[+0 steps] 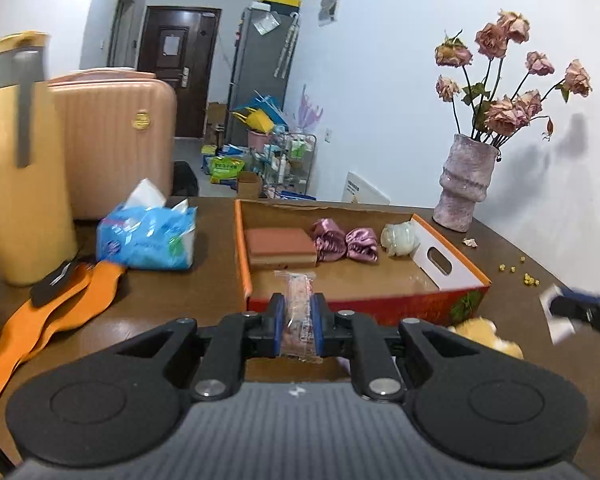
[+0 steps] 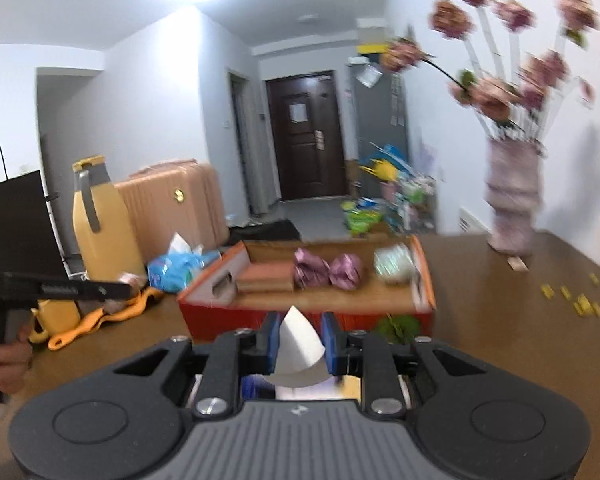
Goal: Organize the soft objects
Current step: 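Carry both held items into the red box and open both grippers, then withdraw both grippers from the box back over the table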
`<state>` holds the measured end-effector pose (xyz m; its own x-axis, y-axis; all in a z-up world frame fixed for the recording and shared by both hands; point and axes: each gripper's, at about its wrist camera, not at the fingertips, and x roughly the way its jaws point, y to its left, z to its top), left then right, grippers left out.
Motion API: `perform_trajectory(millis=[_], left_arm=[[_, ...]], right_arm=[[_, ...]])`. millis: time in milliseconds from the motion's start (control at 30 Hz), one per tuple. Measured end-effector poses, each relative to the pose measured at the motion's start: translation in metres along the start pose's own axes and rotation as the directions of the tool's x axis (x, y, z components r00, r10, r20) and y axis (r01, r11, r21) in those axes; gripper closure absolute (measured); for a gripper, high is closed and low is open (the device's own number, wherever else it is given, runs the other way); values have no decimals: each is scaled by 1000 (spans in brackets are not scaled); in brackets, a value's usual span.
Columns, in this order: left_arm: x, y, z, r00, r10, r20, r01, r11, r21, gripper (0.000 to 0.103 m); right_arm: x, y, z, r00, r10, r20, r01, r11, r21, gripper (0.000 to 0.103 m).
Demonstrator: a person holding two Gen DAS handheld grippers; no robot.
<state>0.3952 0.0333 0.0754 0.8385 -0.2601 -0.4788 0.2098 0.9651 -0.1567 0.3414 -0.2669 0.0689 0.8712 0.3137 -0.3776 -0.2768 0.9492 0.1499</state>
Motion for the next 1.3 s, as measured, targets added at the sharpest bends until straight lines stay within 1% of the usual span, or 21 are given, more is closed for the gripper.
perform_trajectory(millis=[67, 100, 167, 200, 333, 400, 433, 467, 500, 533, 567, 600, 633, 700, 800, 900, 1000, 1133, 1233, 1300], left_arm=[[29, 2, 14, 999, 7, -31, -7, 1000, 4, 88], [44, 3, 19, 999, 0, -53, 1, 1000, 9, 88], [78, 5, 30, 995, 3, -100, -1, 1000, 16, 88], [95, 5, 35, 992, 11, -122, -6, 999, 39, 88], [151, 10, 44, 984, 44, -174, -28, 995, 91, 88], [170, 14, 45, 980, 65, -187, -44, 993, 110, 88], [177, 16, 45, 978, 71, -195, -49, 992, 117, 88], [184, 19, 46, 977, 72, -200, -49, 992, 120, 83], [188, 22, 46, 977, 67, -203, -44, 992, 117, 75], [189, 25, 46, 980, 50, -190, -28, 993, 117, 69], [190, 25, 47, 982, 32, -184, -8, 992, 125, 60], [191, 26, 48, 983, 16, -183, 8, 991, 131, 57], [191, 26, 49, 983, 14, -181, 10, 991, 134, 57], [192, 25, 50, 985, 24, -169, 1, 989, 148, 56], [190, 25, 54, 987, 28, -160, -4, 990, 144, 55], [181, 24, 60, 988, 39, -149, -18, 990, 141, 53], [159, 23, 68, 991, 56, -123, -38, 989, 141, 52], [117, 19, 77, 994, 67, -83, -54, 988, 146, 49], [74, 13, 84, 997, 74, -34, -68, 985, 156, 41], [40, 5, 88, 997, 76, 15, -77, 983, 166, 35]], right_arm=[[35, -12, 23, 1000, 4, -18, -4, 1000, 2, 81], [56, -20, 33, 999, 4, -40, -3, 1000, 14, 81], [104, -41, 50, 995, 16, -103, -8, 997, 75, 81], [132, -53, 58, 989, 20, -145, -5, 994, 106, 81], [221, -89, 72, 966, -14, -260, 61, 983, 173, 81], [252, -100, 74, 955, -22, -294, 80, 979, 188, 81], [266, -102, 75, 950, -15, -313, 75, 981, 181, 78], [277, -103, 74, 944, -18, -330, 80, 981, 176, 72], [287, -104, 74, 939, -34, -343, 98, 981, 169, 71], [293, -103, 73, 935, -47, -351, 108, 982, 156, 67], [298, -104, 73, 933, -52, -356, 110, 983, 145, 66], [301, -103, 71, 932, -56, -358, 112, 984, 137, 66], [303, -104, 70, 932, -57, -357, 112, 984, 136, 66], [303, -105, 66, 933, -46, -358, 104, 984, 146, 66], [301, -107, 65, 935, -44, -353, 101, 984, 146, 66], [288, -110, 71, 940, -52, -337, 107, 983, 147, 66], [260, -107, 85, 949, -62, -308, 109, 985, 137, 66], [204, -99, 105, 962, -81, -260, 110, 989, 100, 65], [158, -91, 121, 971, -74, -227, 94, 992, 80, 58], [125, -82, 130, 977, -75, -200, 87, 995, 50, 57]])
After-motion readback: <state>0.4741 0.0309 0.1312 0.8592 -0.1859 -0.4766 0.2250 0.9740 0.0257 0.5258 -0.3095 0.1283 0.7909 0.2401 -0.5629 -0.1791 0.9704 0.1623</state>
